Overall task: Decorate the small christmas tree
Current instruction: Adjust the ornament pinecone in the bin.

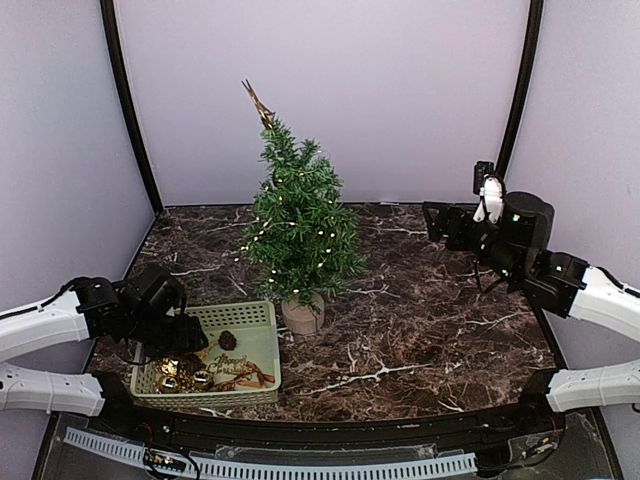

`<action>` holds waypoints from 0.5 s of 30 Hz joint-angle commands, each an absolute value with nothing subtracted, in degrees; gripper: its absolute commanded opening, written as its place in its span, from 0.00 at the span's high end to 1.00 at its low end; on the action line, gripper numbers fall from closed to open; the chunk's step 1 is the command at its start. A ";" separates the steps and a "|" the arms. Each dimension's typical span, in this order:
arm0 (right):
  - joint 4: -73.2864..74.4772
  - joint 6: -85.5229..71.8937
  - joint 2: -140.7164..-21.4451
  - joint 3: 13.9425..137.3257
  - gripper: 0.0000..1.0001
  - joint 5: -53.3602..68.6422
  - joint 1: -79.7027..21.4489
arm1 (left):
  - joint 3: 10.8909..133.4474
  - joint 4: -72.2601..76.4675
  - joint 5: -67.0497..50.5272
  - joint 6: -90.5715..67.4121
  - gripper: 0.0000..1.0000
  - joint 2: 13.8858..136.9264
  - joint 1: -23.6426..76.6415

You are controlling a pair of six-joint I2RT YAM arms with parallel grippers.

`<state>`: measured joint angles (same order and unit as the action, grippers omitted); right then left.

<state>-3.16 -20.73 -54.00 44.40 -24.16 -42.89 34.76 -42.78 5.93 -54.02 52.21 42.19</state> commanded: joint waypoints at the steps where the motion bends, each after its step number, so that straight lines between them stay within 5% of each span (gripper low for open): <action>1: -5.55 -21.79 -51.77 42.96 0.09 -21.96 -41.39 | 33.87 -39.91 5.25 -52.67 0.28 54.88 41.59; 8: -5.62 -23.10 -51.55 42.02 0.09 -21.51 -40.65 | 33.82 -36.88 -0.72 -48.44 0.28 62.59 41.63; 15: -5.33 -23.63 -51.47 42.18 0.11 -22.09 -40.53 | 33.19 -26.88 -9.53 -44.66 0.41 65.80 42.81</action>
